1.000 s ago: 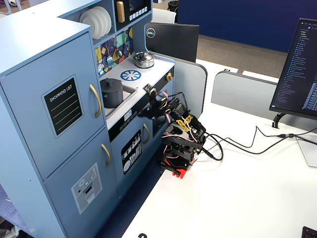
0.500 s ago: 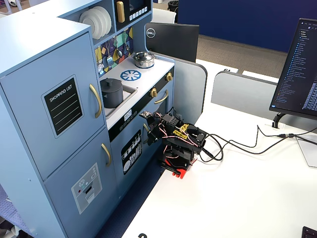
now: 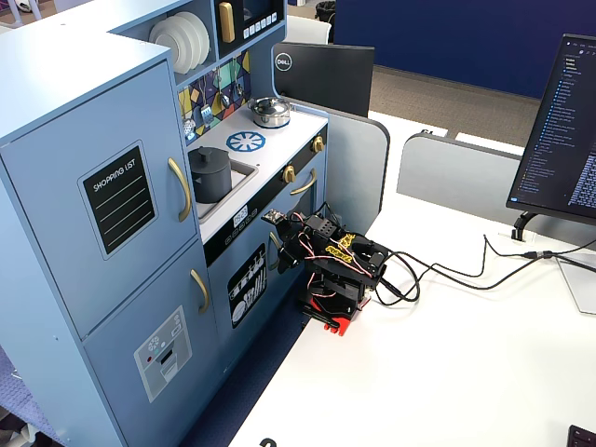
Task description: Pick up the lid from the counter and put it on the gray recipient
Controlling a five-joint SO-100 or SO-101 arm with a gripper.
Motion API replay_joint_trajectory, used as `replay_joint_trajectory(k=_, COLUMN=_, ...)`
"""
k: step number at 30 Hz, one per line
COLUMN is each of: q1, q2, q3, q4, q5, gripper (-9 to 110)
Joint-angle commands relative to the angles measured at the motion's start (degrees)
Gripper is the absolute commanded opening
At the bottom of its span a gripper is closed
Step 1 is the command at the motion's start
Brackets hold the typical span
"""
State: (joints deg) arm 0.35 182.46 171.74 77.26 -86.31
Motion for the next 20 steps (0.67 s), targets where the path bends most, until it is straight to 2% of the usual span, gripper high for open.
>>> replay_joint_trajectory(k=1, q1=1.1, q2=-0.4, q3=0.2, q4=10.5, q5=-0.3, gripper=4)
replay_joint_trajectory(k=20, q1=1.1, q2=-0.4, q3=0.2, q4=10.5, q5=-0.3, gripper=7)
